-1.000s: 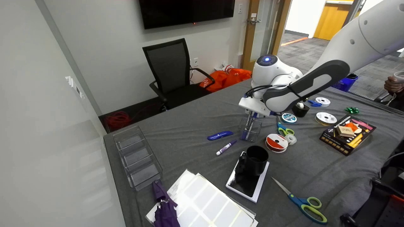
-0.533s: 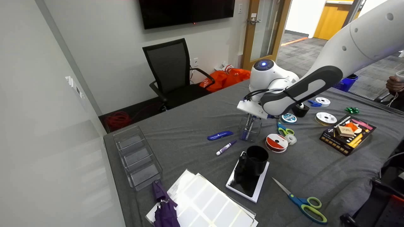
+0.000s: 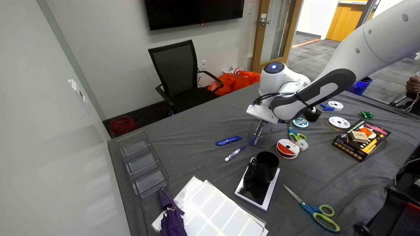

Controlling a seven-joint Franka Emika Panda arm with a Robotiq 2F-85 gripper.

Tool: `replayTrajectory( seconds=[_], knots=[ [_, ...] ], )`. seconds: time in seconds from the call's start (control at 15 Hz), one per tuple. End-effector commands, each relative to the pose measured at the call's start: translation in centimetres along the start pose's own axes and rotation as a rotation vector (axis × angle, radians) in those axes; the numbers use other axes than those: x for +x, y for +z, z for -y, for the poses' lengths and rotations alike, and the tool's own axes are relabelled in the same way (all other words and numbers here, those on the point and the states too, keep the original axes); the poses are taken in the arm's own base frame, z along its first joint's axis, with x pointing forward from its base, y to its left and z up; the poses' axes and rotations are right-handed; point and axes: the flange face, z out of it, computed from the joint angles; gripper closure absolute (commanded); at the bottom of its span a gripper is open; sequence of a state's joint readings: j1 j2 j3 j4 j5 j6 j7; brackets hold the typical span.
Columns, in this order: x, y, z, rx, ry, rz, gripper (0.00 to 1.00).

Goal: Remove the markers from the clear bowl on the left and put them in the clear bowl on the right

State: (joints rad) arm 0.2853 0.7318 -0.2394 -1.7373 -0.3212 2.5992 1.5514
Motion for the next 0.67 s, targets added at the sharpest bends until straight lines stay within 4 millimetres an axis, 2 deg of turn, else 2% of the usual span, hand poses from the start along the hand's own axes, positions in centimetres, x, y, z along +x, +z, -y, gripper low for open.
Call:
replayTrajectory(
  seconds=[0.0,0.27,0.6],
  knots=[
    [0.2,-0.3,-0.2,-0.005,-0.008,0.013,0.92],
    [0.5,-1.6,-0.7,-0.015,-0.042,0.022,0.92],
    [1.9,-5.1,-0.8,0.022,-0.053,0.001,0.92]
  ],
)
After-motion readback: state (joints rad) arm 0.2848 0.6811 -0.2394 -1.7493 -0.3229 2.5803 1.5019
